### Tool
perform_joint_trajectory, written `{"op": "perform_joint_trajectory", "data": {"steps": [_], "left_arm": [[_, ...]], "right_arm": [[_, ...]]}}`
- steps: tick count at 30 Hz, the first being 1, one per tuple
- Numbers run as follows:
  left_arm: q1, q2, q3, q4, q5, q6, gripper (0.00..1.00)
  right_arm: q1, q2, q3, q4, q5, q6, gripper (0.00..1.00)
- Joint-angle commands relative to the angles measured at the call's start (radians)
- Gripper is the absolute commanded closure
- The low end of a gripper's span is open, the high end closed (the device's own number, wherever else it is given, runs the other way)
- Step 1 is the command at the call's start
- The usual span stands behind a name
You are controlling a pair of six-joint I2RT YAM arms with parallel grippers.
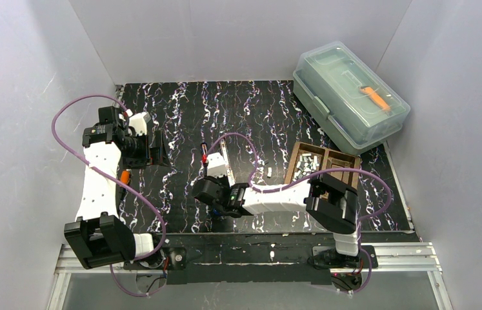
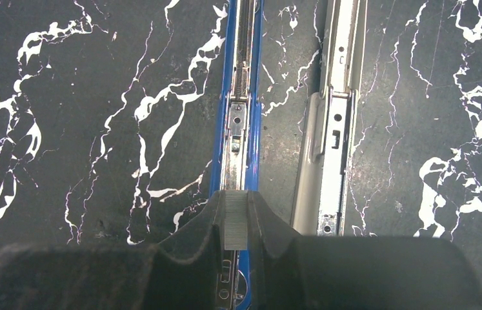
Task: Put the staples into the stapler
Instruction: Install the staple into the stapler.
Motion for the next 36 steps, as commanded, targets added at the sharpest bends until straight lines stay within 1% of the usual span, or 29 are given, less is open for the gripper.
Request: {"op": "perform_joint_trajectory", "data": {"steps": [1, 36], "left_arm": [[0.008, -0.016, 0.005, -0.029, 0.019, 0.000, 0.01], [0.007, -0.020, 0.003, -0.023, 0.010, 0.005, 0.01]], "right_arm": [[0.000, 0.007, 0.034, 0.042, 0.027, 0.002, 0.99], [0.000, 0.037, 0.058, 0.035, -0.008, 0.007, 0.99]]}}
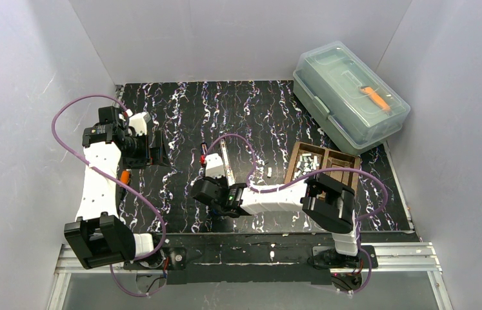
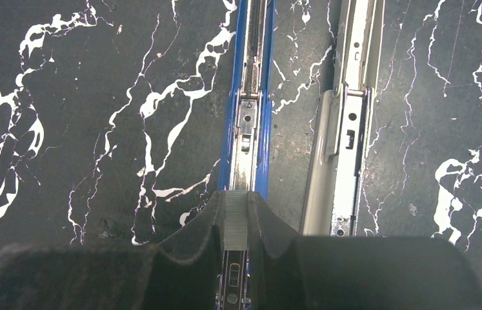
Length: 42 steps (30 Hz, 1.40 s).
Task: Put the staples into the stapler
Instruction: Install the staple into the stapler.
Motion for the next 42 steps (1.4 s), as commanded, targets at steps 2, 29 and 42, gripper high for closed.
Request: {"op": "perform_joint_trajectory", "data": {"steps": [2, 29, 42], "left_arm": [[0.007, -0.021, 0.002, -0.024, 0.010, 0.004, 0.01], [0.007, -0.023, 0.004, -0.024, 0.007, 0.005, 0.01], [0.007, -0.020, 0.007, -0.024, 0.008, 0.004, 0.01]], "right_arm": [[0.000, 0.012, 0.044, 0.029, 0.011, 0.008, 0.99], [-0.002, 0.027, 0.033, 0.029, 0.001, 0.025, 0.99], [-0.002, 0.024, 0.028, 0.023, 0.004, 0.026, 0.99]]}}
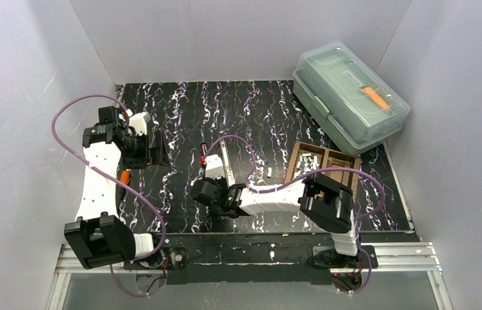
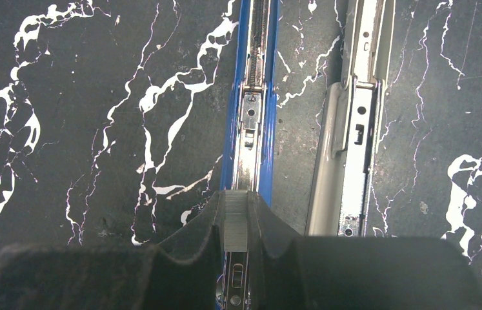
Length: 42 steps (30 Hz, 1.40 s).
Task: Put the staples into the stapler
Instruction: Install the staple into the stapler.
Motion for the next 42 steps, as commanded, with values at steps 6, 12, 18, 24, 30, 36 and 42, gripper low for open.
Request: {"op": "perform_joint_trajectory", "data": {"steps": [6, 12, 18, 24, 30, 36, 42], "left_arm": [[0.007, -0.020, 0.009, -0.023, 0.009, 0.005, 0.01], [0.008, -0.021, 0.007, -0.024, 0.010, 0.005, 0.01], [0.007, -0.019, 0.006, -0.023, 0.012, 0.005, 0.01], [0.007, -0.019, 0.004, -0.022, 0.012, 0.005, 0.01], [0.007, -0.019, 0.003, -0.022, 0.014, 0.003, 0.01], [0.007, -0.020, -0.001, -0.020, 0.014, 0.004, 0.01], [0.007, -0.018, -0.002, -0.018, 0.018, 0.001, 0.01]], "right_arm": [[-0.002, -0.018, 0.028, 0.023, 0.037, 0.003, 0.99], [-0.002, -0.045, 0.015, 0.030, 0.053, 0.001, 0.99], [-0.002, -0.061, 0.005, 0.035, 0.059, 0.002, 0.99], [-0.002, -0.064, -0.005, 0.036, 0.060, 0.008, 0.99], [-0.002, -0.051, -0.007, 0.032, 0.052, 0.013, 0.99], [-0.002, -0.043, -0.015, 0.031, 0.047, 0.024, 0.99], [-0.002, -0.045, -0.019, 0.030, 0.049, 0.027, 0.99]]}}
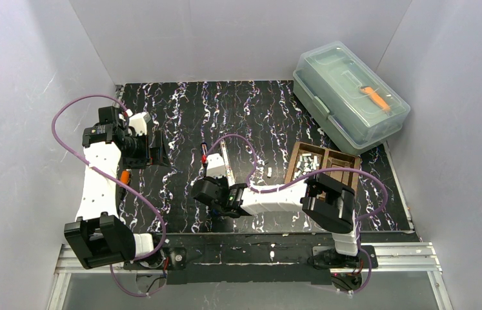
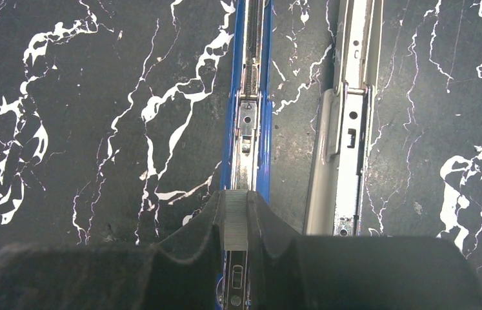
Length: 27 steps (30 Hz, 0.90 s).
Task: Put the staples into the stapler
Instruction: Install the staple into the stapler.
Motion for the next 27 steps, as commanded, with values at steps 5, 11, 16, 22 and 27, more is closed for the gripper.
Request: {"op": "perform_joint_trajectory", "data": {"steps": [5, 11, 16, 22, 27], "left_arm": [[0.008, -0.018, -0.001, -0.020, 0.018, 0.001, 0.01], [0.008, -0.017, -0.002, -0.018, 0.019, 0.001, 0.01], [0.007, -0.016, -0.001, -0.018, 0.021, 0.000, 0.01], [0.007, -0.017, -0.005, -0.018, 0.022, -0.001, 0.01], [0.007, -0.015, -0.002, -0.016, 0.023, -0.003, 0.01]], "right_arm": [[-0.002, -0.025, -0.011, 0.014, 0.026, 0.019, 0.99], [-0.002, -0.029, -0.016, 0.013, 0.030, 0.023, 0.99], [-0.002, -0.033, -0.022, 0.014, 0.031, 0.027, 0.99], [-0.002, -0.032, -0.023, 0.014, 0.029, 0.026, 0.99], [-0.003, -0.026, -0.027, 0.012, 0.025, 0.029, 0.99]]}}
